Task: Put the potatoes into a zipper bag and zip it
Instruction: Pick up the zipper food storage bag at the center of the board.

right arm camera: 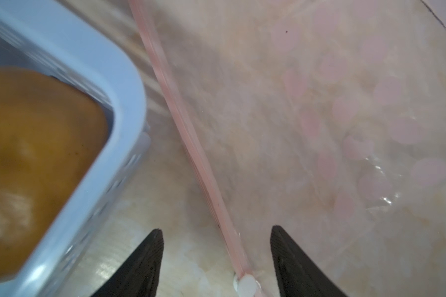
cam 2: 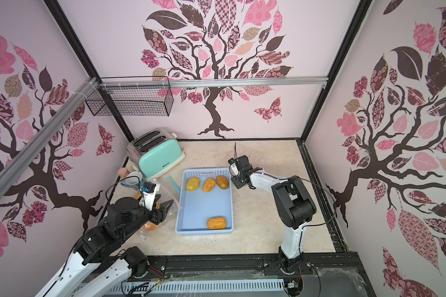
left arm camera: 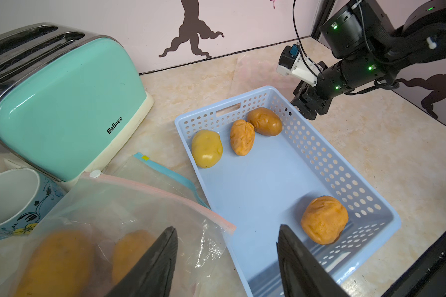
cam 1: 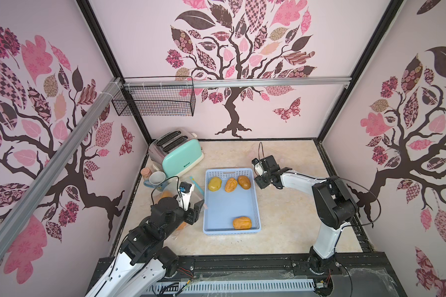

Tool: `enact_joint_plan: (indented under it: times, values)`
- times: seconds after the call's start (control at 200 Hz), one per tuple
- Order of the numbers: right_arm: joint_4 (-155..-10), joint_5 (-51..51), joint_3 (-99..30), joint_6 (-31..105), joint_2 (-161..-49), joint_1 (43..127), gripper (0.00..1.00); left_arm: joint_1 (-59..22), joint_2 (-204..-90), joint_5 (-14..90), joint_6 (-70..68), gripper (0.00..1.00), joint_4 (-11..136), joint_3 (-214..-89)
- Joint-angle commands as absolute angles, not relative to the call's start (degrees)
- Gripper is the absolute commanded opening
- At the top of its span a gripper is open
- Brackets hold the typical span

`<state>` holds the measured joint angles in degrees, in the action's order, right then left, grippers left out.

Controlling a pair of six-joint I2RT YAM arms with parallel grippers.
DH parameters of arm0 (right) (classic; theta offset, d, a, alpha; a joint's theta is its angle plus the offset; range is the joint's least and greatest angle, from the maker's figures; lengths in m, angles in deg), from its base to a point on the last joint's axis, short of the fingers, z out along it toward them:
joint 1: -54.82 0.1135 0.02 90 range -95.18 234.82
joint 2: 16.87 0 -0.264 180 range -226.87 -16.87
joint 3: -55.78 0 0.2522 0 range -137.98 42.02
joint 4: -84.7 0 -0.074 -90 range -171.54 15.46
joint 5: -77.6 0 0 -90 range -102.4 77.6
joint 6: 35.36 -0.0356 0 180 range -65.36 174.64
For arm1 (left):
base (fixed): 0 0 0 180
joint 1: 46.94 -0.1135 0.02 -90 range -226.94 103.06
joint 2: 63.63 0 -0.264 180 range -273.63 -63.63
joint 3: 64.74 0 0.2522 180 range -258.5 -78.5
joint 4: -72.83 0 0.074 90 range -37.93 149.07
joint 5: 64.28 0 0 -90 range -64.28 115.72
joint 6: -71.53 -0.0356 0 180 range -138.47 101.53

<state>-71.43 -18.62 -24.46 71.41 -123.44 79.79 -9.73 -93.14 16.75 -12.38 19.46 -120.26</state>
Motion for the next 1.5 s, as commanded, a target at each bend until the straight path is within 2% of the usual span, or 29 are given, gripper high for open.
enact_joint_plan:
  times: [0.0,0.21,0.53,0.68,0.895,1.231,1.496]
  values:
    - [-71.38,-16.15,-27.78,71.86,-126.71,79.13,0.68,-9.50,-93.15,16.23,-12.46,0.64,20.13,-118.76]
    - [-71.50,-14.87,-29.74,70.68,-129.81,77.75,0.59,-9.41,-94.20,16.23,-12.28,0.64,20.27,-118.85]
    - [-72.80,-13.63,-31.62,70.40,-133.89,76.83,0.54,-9.42,-94.64,16.49,-12.21,0.63,20.35,-118.76]
    - [-71.71,-14.49,-33.32,69.02,-135.16,76.30,0.44,-9.44,-94.62,16.45,-12.21,0.64,20.35,-118.76]
    - [-71.96,-14.87,-32.89,66.46,-133.58,75.65,0.19,-9.41,-94.54,16.27,-12.05,0.63,20.23,-118.75]
    - [-81.81,-12.40,-23.44,54.26,-121.68,72.86,0.00,-9.40,-94.91,16.03,-12.03,0.64,20.40,-118.69]
    - [-91.09,-10.85,-7.21,41.28,-99.13,70.29,0.00,-9.38,-96.01,16.67,-11.37,0.64,20.30,-119.09]
